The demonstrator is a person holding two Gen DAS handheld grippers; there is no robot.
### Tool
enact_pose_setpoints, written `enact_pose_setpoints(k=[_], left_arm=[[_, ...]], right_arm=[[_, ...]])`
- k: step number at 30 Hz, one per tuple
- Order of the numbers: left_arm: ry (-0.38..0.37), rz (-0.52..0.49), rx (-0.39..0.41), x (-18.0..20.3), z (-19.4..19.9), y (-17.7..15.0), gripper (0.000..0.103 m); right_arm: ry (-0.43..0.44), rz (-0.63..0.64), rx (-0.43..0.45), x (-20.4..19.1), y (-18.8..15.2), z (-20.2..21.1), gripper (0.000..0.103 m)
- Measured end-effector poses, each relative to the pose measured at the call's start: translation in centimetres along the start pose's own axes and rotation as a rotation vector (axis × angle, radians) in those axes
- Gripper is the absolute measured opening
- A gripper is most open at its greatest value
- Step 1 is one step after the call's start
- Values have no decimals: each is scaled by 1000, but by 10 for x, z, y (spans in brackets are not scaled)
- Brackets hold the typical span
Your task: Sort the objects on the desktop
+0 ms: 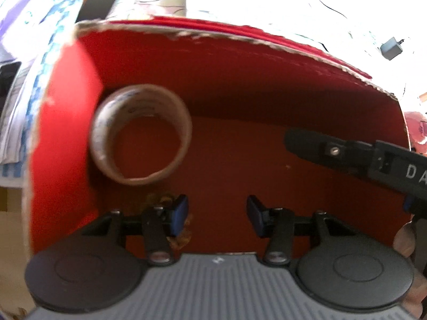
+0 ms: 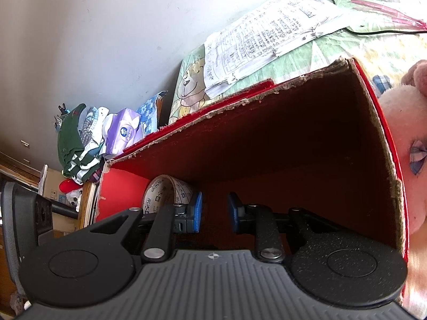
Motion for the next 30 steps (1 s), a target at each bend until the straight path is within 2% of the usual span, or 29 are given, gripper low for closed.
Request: enact_pose_setpoints(k=[6, 10, 17, 24, 30], left_arm=[[29, 9, 18, -11, 7, -4, 51], [81, 14, 43, -14, 11, -9, 52], [132, 17, 53, -15, 14, -14, 55], [131, -9, 104, -10, 27, -17, 58], [130, -18, 145, -2, 36, -20, 58]], right_arm=[[-3, 7, -11, -1, -1, 0, 25], [-16, 19, -18, -2, -1, 0, 25], [-41, 60, -27, -7, -3, -3, 25], [-84, 114, -10, -16, -7, 1, 25], [-73, 123, -9, -18, -19, 5, 25]])
Point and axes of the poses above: each gripper's, at about its wrist camera, not at the fingertips, and z roughly against the way its jaws point, x to its right, y to its top, the point moved 7 cm from there along -z, roughly the way its jaws point, and after that the axes turned 13 degrees about -x, right-handed, at the moved point
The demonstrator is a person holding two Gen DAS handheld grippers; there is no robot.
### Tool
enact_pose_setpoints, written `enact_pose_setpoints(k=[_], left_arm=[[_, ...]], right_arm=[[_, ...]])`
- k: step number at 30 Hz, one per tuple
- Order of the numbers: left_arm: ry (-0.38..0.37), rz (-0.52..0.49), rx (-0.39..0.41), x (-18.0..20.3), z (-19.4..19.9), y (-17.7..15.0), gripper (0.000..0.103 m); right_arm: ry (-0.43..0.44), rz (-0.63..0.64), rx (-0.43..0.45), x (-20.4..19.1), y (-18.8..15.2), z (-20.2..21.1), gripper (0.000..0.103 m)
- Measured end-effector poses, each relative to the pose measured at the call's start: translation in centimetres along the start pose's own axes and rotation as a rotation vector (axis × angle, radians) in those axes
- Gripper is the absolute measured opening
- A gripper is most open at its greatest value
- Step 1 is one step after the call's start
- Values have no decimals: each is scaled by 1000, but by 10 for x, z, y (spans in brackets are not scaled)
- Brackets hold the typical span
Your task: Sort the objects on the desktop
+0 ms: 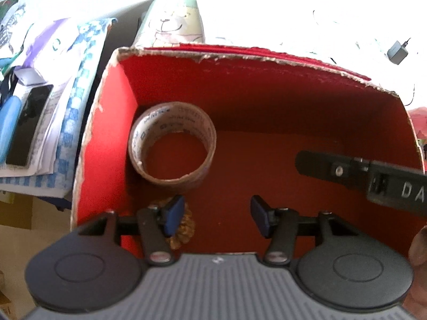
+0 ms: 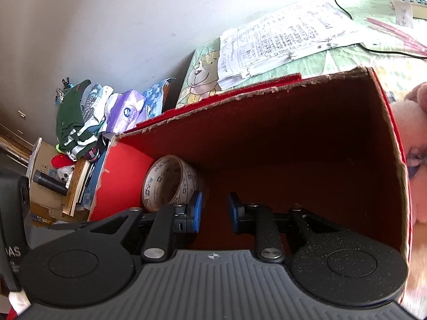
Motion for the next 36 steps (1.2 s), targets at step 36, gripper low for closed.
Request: enact_pose_setpoints(k=[36], left_arm=[[-143, -77, 197, 78, 17, -156, 77]], right_arm=[[136, 233, 34, 24, -135, 91, 25]])
Point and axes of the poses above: each gripper's, at about its wrist camera, not at the fingertips, and z roughly against the way its jaws point, x to its right, y to its top, the point moved 7 cm from there along -z, roughly the way its jaws point, and after that the axes turned 13 degrees about -x, right-handed, at the moved point
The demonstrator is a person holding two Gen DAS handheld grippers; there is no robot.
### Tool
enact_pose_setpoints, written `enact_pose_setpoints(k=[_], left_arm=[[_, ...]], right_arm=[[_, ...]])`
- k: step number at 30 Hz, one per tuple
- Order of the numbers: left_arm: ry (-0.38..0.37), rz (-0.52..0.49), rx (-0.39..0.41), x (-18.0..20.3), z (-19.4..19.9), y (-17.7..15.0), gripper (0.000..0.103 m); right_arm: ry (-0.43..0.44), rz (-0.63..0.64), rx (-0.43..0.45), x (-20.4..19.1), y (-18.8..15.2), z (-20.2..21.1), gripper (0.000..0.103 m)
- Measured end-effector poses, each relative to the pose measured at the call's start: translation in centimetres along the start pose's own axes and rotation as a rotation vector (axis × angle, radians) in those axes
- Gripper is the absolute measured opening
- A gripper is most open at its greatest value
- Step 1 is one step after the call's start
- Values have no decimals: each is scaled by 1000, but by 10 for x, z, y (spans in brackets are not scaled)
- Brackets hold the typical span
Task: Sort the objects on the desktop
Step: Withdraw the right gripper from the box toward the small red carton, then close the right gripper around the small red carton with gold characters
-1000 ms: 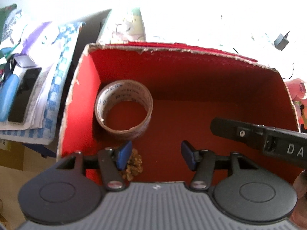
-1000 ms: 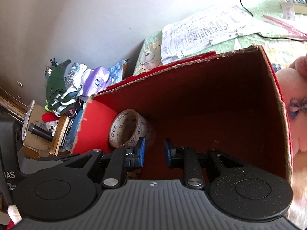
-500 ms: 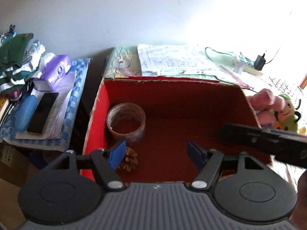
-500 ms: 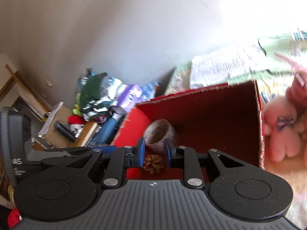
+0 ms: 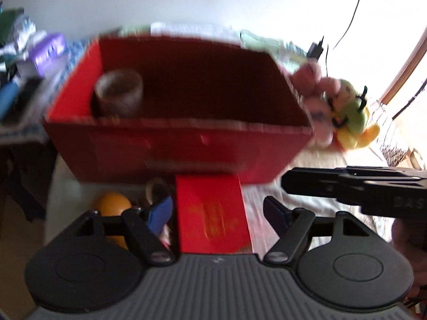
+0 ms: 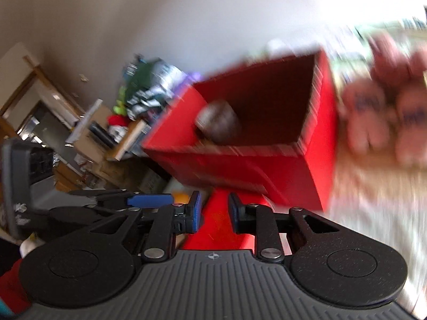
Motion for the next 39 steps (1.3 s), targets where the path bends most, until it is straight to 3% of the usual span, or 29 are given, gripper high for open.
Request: enact_pose_setpoints(k=[5, 11, 18, 22, 27, 33, 39], left_arm=[[51, 10, -41, 6, -28, -12, 77], [97, 37, -58, 1, -45, -17, 77], [57, 72, -77, -6, -56, -19, 77], [24, 26, -97, 6, -61, -22, 84], [67, -33, -103, 25, -71, -28, 89], [2, -71, -114, 47, -77, -23, 91], [7, -194, -123, 83, -88, -23, 93]], right_arm=[[30, -121, -71, 28, -17, -20, 25], [81, -163, -117, 34, -33, -28, 25], [120, -277, -122, 55, -32, -39, 27], [201, -350, -129, 61, -28, -41, 33], [106, -303, -157, 61, -33, -41, 34], [59, -301, -165, 74, -45, -17, 36], [42, -415, -139, 100, -56, -1, 51]])
Point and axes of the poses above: each gripper's, at about its wrist camera, not at the fingertips, and z roughly against the way its jaws point, x to its right, y to its top, the point moved 7 cm from there along -z, roughly the way its jaws point, and after that the axes turned 13 degrees about -x, right-handed, at the moved point
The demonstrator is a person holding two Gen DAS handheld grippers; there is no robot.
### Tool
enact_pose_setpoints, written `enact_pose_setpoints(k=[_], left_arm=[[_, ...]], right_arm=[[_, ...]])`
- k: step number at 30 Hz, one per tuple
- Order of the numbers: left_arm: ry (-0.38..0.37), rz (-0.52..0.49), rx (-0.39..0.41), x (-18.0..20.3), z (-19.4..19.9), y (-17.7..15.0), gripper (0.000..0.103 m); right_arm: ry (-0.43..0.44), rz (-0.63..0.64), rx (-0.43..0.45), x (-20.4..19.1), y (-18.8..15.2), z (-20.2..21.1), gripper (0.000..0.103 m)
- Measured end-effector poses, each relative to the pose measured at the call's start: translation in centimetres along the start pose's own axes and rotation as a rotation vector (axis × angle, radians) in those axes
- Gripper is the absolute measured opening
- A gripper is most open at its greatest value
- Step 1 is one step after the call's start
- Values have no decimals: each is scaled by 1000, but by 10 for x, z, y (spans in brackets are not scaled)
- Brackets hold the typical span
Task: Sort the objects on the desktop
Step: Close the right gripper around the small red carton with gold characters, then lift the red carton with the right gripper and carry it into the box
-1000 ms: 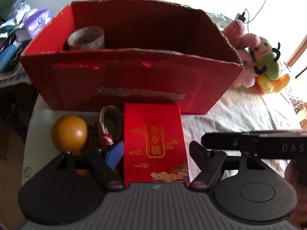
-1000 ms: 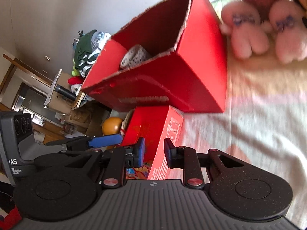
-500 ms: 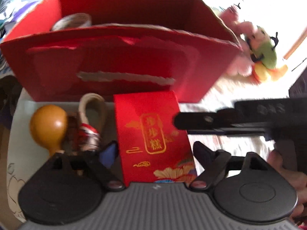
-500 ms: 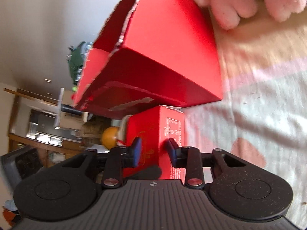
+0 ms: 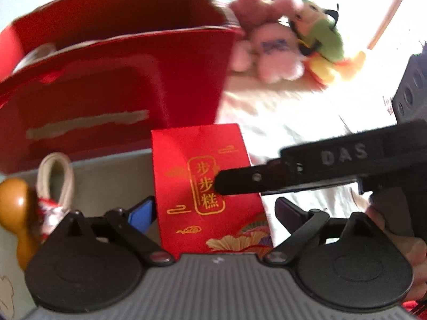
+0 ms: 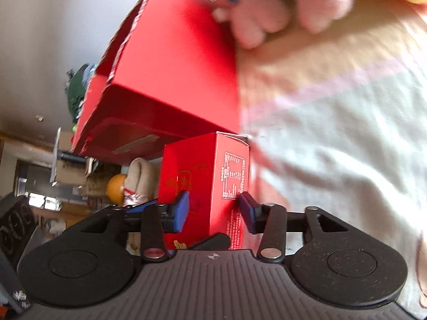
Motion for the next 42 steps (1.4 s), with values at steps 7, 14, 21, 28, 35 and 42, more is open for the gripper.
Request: enact_pose_setpoints(k=[7, 14, 21, 28, 35, 42], left_arm=[[-4, -15, -31, 1, -15, 8, 94], [-55, -30, -50, 8, -13, 17, 92], [-118, -144, -47, 41, -7, 31, 92], [-190, -220, 52, 59, 33, 62, 92], [-220, -291, 188, 65, 84, 89, 92], [-178, -285, 329, 29, 133, 121, 92]], right_arm=[[-2, -8, 23, 8, -1, 4, 56], [1, -50, 41, 15, -3, 11, 54], [-47, -88, 131, 15, -7, 39, 54], [-56, -100, 262, -1, -2, 82, 54], [-105, -21, 417, -42, 10, 122, 54], [-97, 113, 494, -94, 55, 127, 54]])
Point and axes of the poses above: each gripper's, at about its wrist camera, not at the fingertips, and z roughly against the way its jaws point, x to its right, y to its top, the point moved 7 cm from there along -z, roughly the way its jaws point, and after that the axes turned 13 degrees about -x, right-handed, at the moved point
